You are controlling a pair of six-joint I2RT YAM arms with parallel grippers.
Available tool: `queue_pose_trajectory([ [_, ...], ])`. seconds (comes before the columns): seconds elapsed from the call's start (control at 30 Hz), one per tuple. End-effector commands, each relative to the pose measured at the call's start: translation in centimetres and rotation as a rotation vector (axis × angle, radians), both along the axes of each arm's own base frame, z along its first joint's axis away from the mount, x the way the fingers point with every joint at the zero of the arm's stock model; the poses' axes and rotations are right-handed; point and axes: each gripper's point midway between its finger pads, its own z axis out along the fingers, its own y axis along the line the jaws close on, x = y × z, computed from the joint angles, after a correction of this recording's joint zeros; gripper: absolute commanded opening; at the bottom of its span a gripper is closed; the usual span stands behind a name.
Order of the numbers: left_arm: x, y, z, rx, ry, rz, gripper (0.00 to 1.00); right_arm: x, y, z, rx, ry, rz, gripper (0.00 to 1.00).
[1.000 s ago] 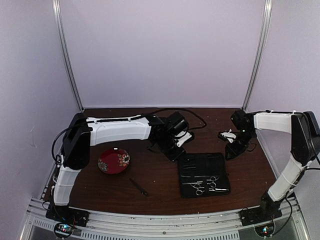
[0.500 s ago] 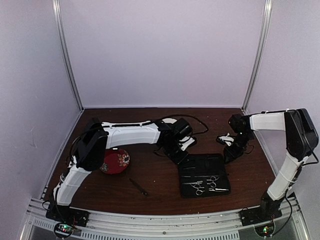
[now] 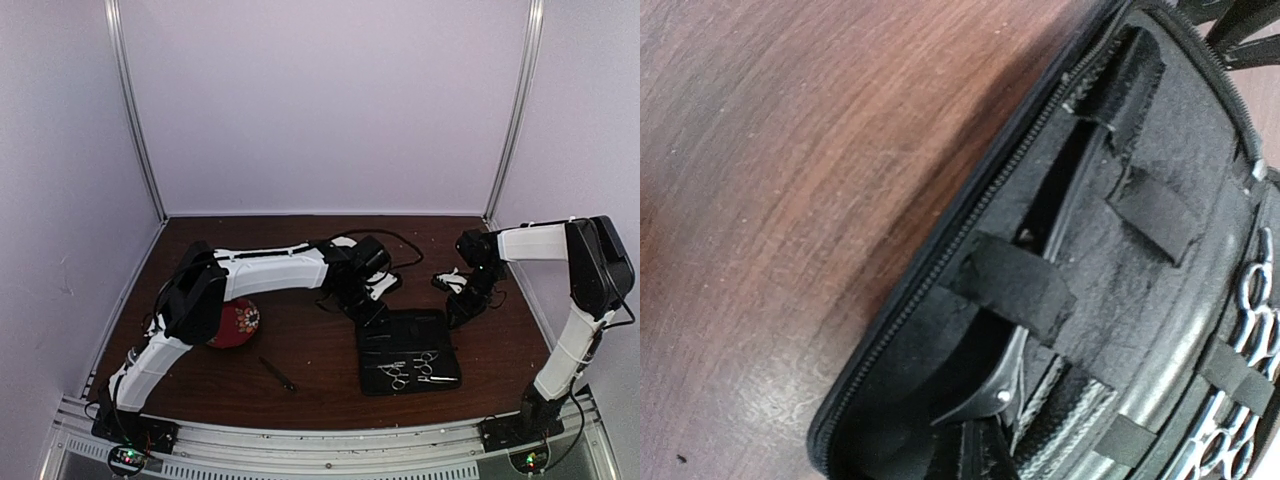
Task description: Sort the hair-cutting tools
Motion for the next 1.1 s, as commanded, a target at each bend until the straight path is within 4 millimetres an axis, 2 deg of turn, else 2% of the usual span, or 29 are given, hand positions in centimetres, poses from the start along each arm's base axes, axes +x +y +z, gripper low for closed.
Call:
queue_pose_trajectory([
  [0.0, -0.2, -1.9, 0.5, -0.081, 0.032, -0.009, 0.0, 0.7, 0.7, 0.5, 0.024, -0.017, 0.014, 0.31],
  [0.27, 0.1, -4.0, 1.7, -0.174, 0.05, -0.01, 0.0, 0.7, 0.8, 0.6, 0.033, -0.019, 0.015, 0.31],
  [0.63, 1.0, -4.4, 2.4, -0.192, 0.014, 0.02, 0.11, 0.7, 1.0, 0.8, 0.044, -0.024, 0.019, 0.31],
  [0.7, 1.2, -4.0, 2.5, -0.174, 0.0, 0.034, 0.12, 0.7, 0.9, 1.0, 0.041, -0.031, 0.017, 0.31],
  [0.77, 1.4, -3.1, 3.0, -0.142, -0.022, 0.044, 0.18, 0.9, 0.9, 1.2, 0.037, -0.042, 0.017, 0.31],
  [0.9, 1.5, -0.6, 4.1, -0.046, -0.066, 0.058, 0.26, 1.2, 0.5, 2.2, 0.024, -0.084, 0.013, 0.31],
  [0.97, 1.5, 1.2, 5.0, 0.01, -0.102, 0.065, 0.28, 1.3, 0.2, 2.8, 0.016, -0.108, 0.012, 0.31],
  [1.07, 1.5, 3.4, 7.7, 0.041, -0.175, 0.067, 0.3, 1.6, -0.2, 3.9, 0.002, -0.151, 0.01, 0.32],
])
